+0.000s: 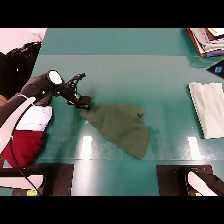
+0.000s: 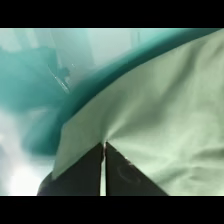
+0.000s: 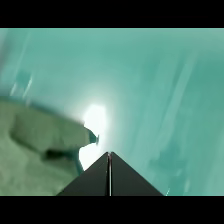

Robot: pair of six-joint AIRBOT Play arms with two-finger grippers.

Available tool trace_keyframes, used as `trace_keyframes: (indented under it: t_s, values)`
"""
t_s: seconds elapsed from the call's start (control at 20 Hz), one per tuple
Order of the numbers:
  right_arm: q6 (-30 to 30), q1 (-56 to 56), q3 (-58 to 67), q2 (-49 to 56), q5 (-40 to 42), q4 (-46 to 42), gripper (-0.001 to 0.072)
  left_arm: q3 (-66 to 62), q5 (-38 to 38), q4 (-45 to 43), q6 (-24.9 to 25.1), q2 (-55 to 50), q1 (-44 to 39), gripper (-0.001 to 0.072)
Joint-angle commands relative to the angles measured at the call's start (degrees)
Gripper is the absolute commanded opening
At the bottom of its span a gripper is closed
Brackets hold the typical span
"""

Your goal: Fold the shirts.

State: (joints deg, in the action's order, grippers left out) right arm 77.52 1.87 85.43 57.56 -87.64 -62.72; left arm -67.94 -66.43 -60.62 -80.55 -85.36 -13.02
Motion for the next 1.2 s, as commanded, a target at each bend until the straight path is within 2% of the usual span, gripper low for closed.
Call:
trace_keyframes:
  t_s: [0.0, 0.05, 0.1, 0.15, 0.25, 0.35, 0.55, 0.85, 1.15]
  values:
    - [0.0, 0.0, -7.9, 1.9, -1.9, 0.1, 0.0023, -3.1, 0.9, -7.6, -1.9, 4.4, 0.2, 0.0032]
    - [0.0, 0.0, -12.3, 2.3, -1.3, 0.3, 0.0086, -4.6, 0.8, -9.3, -1.9, 6.2, 0.2, 0.0033]
    - [0.0, -0.1, -17.4, 2.9, -0.2, 0.5, 0.034, -5.9, 0.9, -10.1, -1.9, 8.0, 0.2, 0.0033]
    - [0.0, -0.4, -22.2, 3.9, 1.2, 1.7, 0.0496, -6.6, 1.2, -10.1, -1.9, 9.6, 0.2, 0.0033]
    - [-0.3, -2.2, -31.5, 7.3, 5.5, 7.1, 0.0505, -6.9, 2.3, -10.1, -1.9, 11.7, 0.2, 0.0033]
    - [-4.8, -6.3, -37.7, 12.1, 10.8, 14.7, 0.0505, -6.9, 1.7, -10.1, -2.0, 12.0, 0.2, 0.0033]
    - [-8.8, -15.1, -38.1, 21.2, 22.4, 24.1, 0.0505, -6.9, -0.3, -10.1, -2.0, 12.0, 0.2, 0.0034]
    - [-9.0, -23.5, -26.7, 32.5, 16.8, 22.6, 0.0504, -6.9, -1.8, -10.1, -2.0, 12.0, 0.2, 0.0034]
    - [-9.1, -26.5, -25.9, 28.7, 13.5, 15.9, 0.0501, -6.9, -2.1, -10.1, -2.0, 12.0, 0.2, 0.0033]
